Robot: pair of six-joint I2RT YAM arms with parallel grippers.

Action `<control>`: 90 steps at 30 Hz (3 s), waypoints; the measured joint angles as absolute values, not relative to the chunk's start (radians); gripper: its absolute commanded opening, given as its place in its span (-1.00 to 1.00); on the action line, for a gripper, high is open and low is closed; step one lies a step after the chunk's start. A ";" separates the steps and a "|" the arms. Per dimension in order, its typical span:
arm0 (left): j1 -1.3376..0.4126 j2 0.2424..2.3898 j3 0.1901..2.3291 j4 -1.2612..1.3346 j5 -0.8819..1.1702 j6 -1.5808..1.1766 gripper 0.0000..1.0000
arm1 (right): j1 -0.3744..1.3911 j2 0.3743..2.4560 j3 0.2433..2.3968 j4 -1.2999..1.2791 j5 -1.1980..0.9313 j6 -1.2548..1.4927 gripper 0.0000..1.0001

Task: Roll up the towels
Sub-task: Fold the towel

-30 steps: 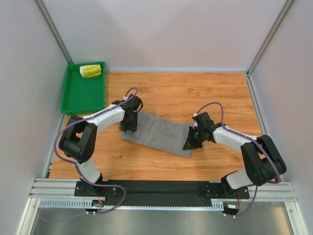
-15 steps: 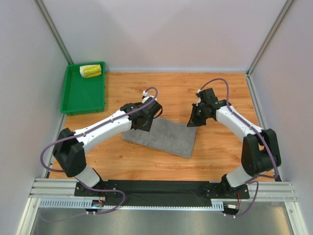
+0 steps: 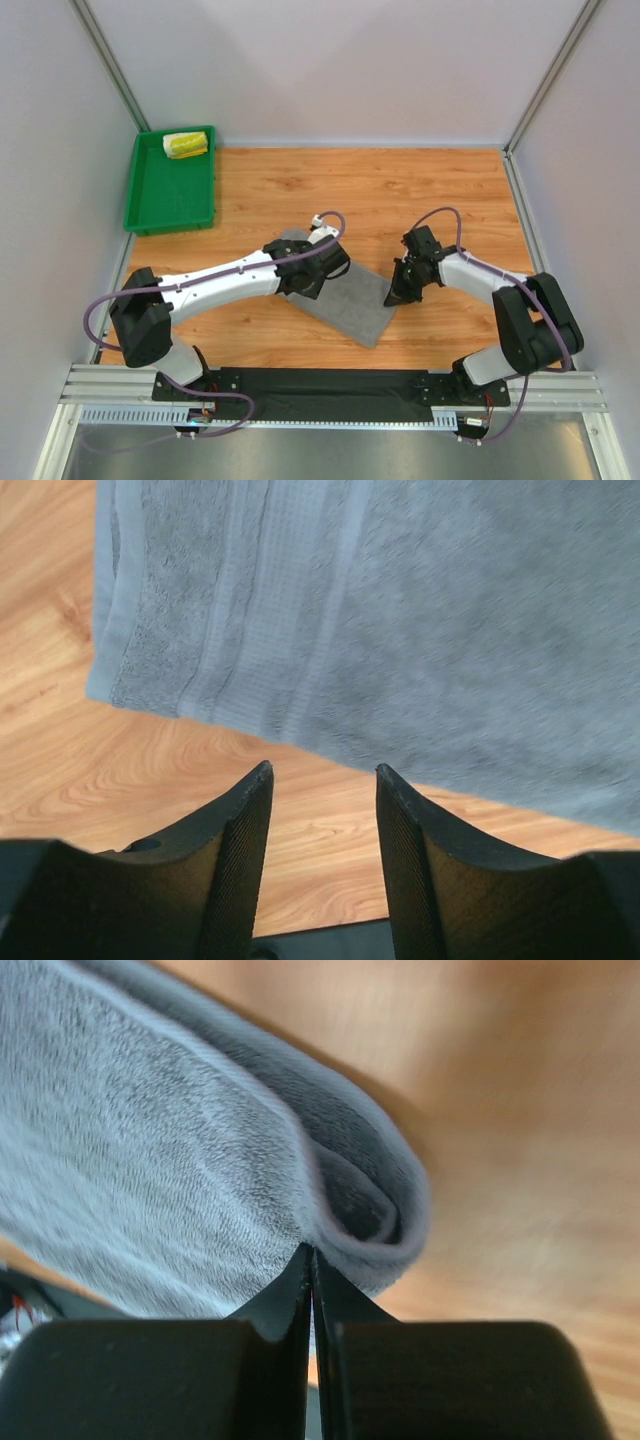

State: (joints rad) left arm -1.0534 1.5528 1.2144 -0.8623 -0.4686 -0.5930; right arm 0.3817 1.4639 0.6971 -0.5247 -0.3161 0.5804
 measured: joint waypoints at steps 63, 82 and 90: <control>-1.576 1.971 1.417 -0.754 -0.559 -0.896 0.21 | 0.337 0.804 0.852 -0.943 0.173 0.574 0.94; -1.545 1.947 1.292 -0.643 -0.542 -0.940 -1.00 | 0.335 0.855 0.829 -0.910 -0.026 0.577 0.84; -1.536 1.884 1.214 -0.588 -0.524 -0.962 -1.00 | 0.335 0.910 0.692 -0.866 -0.181 0.627 0.74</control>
